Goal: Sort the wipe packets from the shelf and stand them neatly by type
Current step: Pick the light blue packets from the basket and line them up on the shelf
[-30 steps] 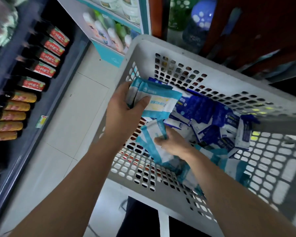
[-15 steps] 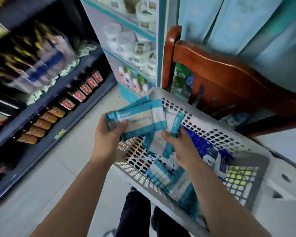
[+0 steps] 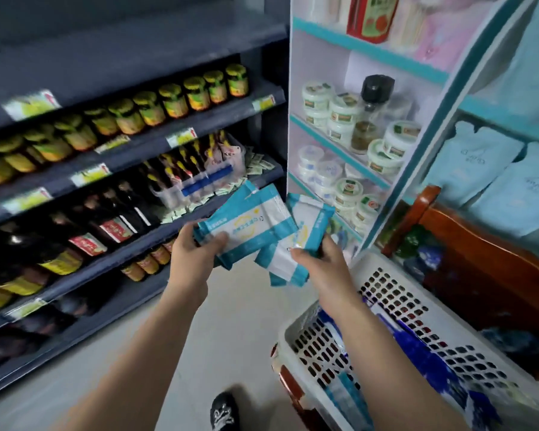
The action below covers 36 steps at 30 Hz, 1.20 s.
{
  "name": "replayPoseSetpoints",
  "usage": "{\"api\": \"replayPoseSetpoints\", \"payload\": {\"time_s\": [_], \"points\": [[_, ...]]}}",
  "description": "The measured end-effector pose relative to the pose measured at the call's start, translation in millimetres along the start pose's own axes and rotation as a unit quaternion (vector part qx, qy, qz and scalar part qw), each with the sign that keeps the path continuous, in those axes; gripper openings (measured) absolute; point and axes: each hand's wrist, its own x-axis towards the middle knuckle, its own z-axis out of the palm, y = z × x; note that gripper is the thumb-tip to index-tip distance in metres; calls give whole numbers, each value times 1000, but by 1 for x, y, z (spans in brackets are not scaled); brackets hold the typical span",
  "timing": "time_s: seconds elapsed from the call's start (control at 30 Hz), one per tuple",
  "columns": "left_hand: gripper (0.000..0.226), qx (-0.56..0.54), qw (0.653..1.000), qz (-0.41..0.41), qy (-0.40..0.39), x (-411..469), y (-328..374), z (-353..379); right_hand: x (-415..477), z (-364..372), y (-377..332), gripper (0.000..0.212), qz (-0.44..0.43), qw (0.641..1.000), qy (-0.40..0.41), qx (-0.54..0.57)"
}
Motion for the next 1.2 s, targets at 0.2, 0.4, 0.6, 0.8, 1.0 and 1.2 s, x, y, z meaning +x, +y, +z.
{"api": "replayPoseSetpoints", "payload": {"time_s": [0.2,0.4,0.6,0.8,1.0,1.2], "points": [[13,-14,996,81,38,58,70,-71,42,111,-32,25,-102,993,11,-65],[18,-38,991,110,64,119,123,-128,85,195,-62,24,-153,985,16,-84],[20,-37,984,145,97,174,165,-155,130,251,-96,14,-183,980,-3,-78],[12,-36,975,177,129,249,206,-162,206,289,-131,31,-212,973,-42,-79],[13,-29,963,202,174,325,248,-158,284,320,-173,35,-247,960,-66,-111],[12,-23,955,211,209,397,277,-162,352,350,-200,27,-284,943,-78,-154]]}}
